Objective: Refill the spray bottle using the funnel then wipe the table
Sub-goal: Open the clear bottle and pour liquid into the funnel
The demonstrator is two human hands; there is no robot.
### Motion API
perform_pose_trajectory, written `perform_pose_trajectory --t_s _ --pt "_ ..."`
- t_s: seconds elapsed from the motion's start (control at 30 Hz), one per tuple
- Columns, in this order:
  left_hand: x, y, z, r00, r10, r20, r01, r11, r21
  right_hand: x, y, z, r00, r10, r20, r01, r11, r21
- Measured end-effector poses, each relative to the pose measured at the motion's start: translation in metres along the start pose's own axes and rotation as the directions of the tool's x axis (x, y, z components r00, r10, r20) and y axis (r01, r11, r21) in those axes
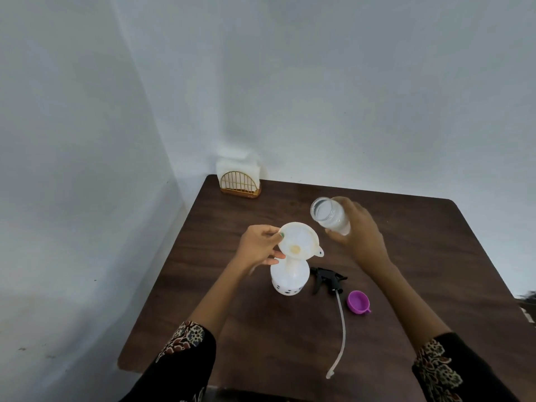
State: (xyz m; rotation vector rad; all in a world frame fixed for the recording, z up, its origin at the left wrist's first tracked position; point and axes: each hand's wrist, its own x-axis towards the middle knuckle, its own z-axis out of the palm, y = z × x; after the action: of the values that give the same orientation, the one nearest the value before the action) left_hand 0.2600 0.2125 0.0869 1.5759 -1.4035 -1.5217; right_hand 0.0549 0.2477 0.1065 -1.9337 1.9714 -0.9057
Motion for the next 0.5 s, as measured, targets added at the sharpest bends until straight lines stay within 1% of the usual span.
perform_pose_trajectory --t_s 0.1,0.2,0.4,0.5 --pt "0.0 -0.001 0.0 1.0 -0.002 -0.013 0.002 1.0 -0.017 -0.007 0.005 0.008 0.999 -0.044 -0.002 0.044 0.993 -0.112" --pt "0.0 -0.002 0.001 1.0 -0.005 -0.012 0.005 0.999 -0.036 -0.009 0.007 0.014 0.994 -0.105 -0.036 0.097 0.981 -0.169" --pt "-0.001 -0.001 0.0 1.0 -0.004 -0.007 0.003 0.999 -0.047 -0.004 0.008 0.021 0.99 -0.138 -0.031 0.121 0.939 -0.323" --pt "-0.003 0.0 0.0 1.0 -0.005 -0.001 0.005 0.998 -0.064 -0.002 0.007 0.021 0.986 -0.164 -0.043 0.137 0.921 -0.365"
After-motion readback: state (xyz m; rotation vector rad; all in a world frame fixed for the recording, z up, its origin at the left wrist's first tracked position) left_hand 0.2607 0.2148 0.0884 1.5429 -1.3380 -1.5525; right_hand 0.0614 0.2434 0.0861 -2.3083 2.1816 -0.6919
